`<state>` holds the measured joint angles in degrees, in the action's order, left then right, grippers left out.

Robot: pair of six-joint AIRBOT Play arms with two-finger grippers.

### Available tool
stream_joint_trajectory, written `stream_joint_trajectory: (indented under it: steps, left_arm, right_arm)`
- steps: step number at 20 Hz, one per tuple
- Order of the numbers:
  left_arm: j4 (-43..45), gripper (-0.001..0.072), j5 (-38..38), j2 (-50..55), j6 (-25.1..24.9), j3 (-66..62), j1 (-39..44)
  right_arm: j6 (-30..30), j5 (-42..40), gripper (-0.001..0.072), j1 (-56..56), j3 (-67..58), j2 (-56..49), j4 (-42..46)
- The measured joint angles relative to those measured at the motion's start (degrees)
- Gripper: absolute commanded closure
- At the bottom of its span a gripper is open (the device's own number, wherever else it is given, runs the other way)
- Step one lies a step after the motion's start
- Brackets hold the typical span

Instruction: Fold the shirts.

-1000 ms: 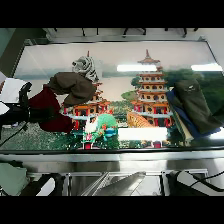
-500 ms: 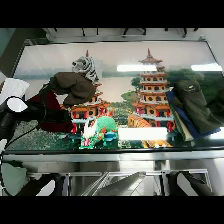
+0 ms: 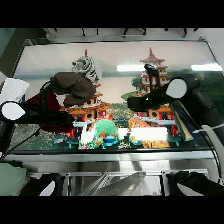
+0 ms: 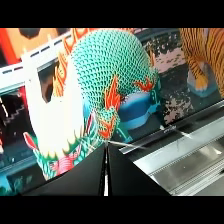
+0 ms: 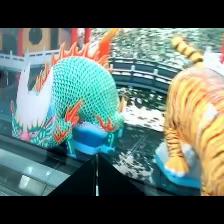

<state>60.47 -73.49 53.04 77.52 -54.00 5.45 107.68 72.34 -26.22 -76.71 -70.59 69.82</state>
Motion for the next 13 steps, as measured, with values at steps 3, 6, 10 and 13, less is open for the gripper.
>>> stream_joint_trajectory:
  steps: [3,6,10,13]
  left_arm:
    - [0.0,0.069,0.0,-1.73,0.02,0.0,-0.09]
    - [-0.04,0.069,0.0,-2.38,0.17,0.0,-0.09]
    - [-0.04,0.069,0.0,-2.69,0.17,0.0,-0.09]
    - [-0.04,0.069,0.0,-2.73,0.15,0.0,-0.09]
  right_arm:
    - [-1.05,-2.82,0.068,-2.12,0.11,-2.05,-0.17]
    - [-1.46,-2.91,0.0679,-3.04,0.15,-2.84,-0.39]
    - [-1.68,-1.9,0.0679,-3.39,0.15,-3.3,-0.42]
    - [-1.79,-1.64,0.068,-3.45,0.15,-3.43,-0.42]
